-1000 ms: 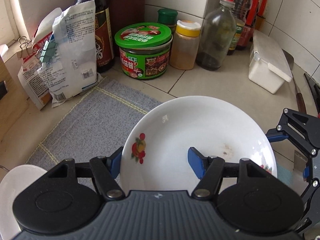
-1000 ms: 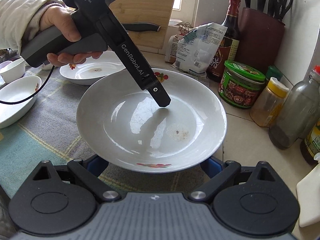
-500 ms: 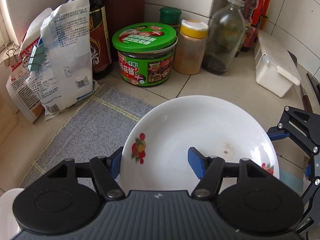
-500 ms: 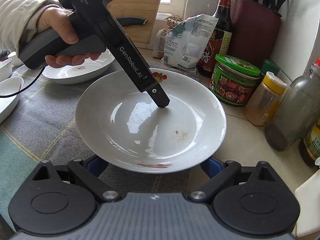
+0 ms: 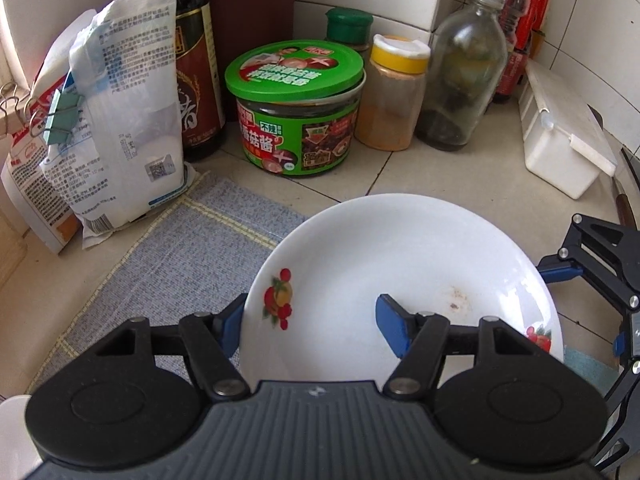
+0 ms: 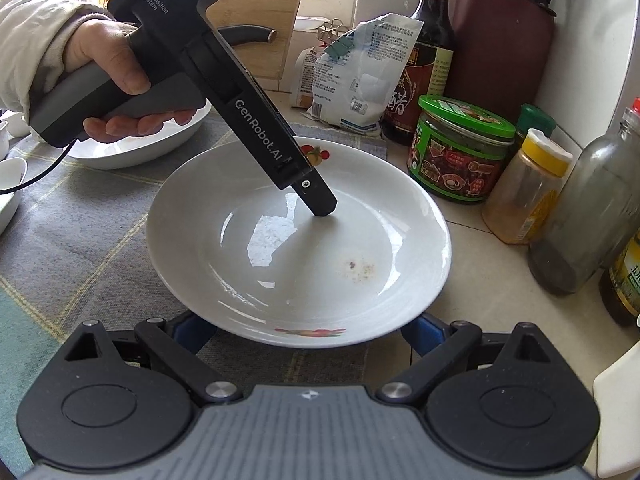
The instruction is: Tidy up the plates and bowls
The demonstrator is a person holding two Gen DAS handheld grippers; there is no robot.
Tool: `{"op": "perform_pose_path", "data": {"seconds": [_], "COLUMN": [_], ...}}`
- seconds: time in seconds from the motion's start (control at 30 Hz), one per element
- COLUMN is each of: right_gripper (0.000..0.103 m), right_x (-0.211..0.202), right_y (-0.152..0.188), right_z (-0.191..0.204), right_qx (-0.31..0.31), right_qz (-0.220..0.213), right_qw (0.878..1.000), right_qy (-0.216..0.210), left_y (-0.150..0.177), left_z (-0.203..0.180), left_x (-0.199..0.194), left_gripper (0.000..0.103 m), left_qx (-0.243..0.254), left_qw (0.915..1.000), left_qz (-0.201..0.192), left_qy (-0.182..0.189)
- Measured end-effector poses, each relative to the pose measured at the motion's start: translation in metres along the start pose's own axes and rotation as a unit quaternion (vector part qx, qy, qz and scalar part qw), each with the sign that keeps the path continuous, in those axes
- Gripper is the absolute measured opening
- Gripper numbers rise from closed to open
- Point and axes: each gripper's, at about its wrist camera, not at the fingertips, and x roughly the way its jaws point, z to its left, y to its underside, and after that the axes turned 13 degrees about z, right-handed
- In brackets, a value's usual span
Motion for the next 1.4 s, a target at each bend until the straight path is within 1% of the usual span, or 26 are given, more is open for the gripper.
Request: {"op": "perform_pose_path", "data": {"seconds": [0.13, 0.17, 0.2, 0.27, 0.33, 0.4, 0.63, 0.77, 0.9, 1.03, 1.17, 1.23, 1.4], "right_gripper": [0.1, 0.1, 0.1, 0.102, 0.103, 0.103, 0.103, 0.103, 0.103, 0.103, 0.103, 0.103, 0.103], "right_x": [0.001, 0.001, 0.0, -0.002, -0.005, -0.008, -0.022, -0.033, -0.047, -0.063, -0.081, -0.088, -0.098], "right_y": [0.001, 0.002, 0.003, 0.004, 0.005, 0.007, 0.01, 0.011, 0.013, 0.018, 0.028, 0.033, 0.043], "right_z": [0.001, 0.001, 0.003, 0.004, 0.003, 0.003, 0.009, 0.012, 0.02, 0.031, 0.039, 0.043, 0.056], "right_qx": [-0.001, -0.004, -0.007, -0.007, 0.0, 0.005, 0.018, 0.05, 0.065, 0.078, 0.096, 0.099, 0.099], "right_qz": [0.001, 0.001, 0.0, -0.001, -0.002, -0.002, -0.004, -0.012, -0.015, -0.022, -0.035, -0.043, -0.04], "right_qw": [1.0, 1.0, 1.0, 1.0, 1.0, 1.0, 1.0, 0.999, 0.998, 0.996, 0.995, 0.994, 0.994], "right_qy": [0.002, 0.004, 0.007, 0.01, 0.008, 0.01, 0.017, 0.012, 0.018, 0.023, 0.011, -0.001, 0.002], "left_y": [0.0, 0.0, 0.0, 0.002, 0.004, 0.005, 0.02, 0.033, 0.052, 0.078, 0.11, 0.127, 0.173], "left_z": [0.0, -0.001, -0.002, -0.005, -0.007, -0.009, -0.018, -0.03, -0.048, -0.067, -0.085, -0.094, -0.114], "left_x": [0.002, 0.002, 0.0, -0.004, -0.011, -0.017, -0.046, -0.068, -0.093, -0.114, -0.13, -0.137, -0.146], "left_gripper": [0.068, 0.071, 0.078, 0.089, 0.09, 0.093, 0.093, 0.093, 0.093, 0.094, 0.094, 0.094, 0.095], "left_qx": [-0.001, 0.0, 0.002, 0.008, 0.008, 0.009, -0.002, -0.01, -0.014, -0.031, -0.062, -0.088, -0.149], "left_qw": [1.0, 1.0, 1.0, 0.9998, 0.9996, 0.9994, 0.9984, 0.9976, 0.9957, 0.9933, 0.9897, 0.9862, 0.9781], "left_qz": [0.001, -0.001, -0.005, -0.016, -0.025, -0.031, -0.051, -0.063, -0.083, -0.099, -0.115, -0.123, -0.129], "left_qy": [-0.002, -0.001, 0.0, -0.003, -0.009, -0.014, -0.023, -0.027, -0.038, -0.05, -0.06, -0.067, -0.066]}}
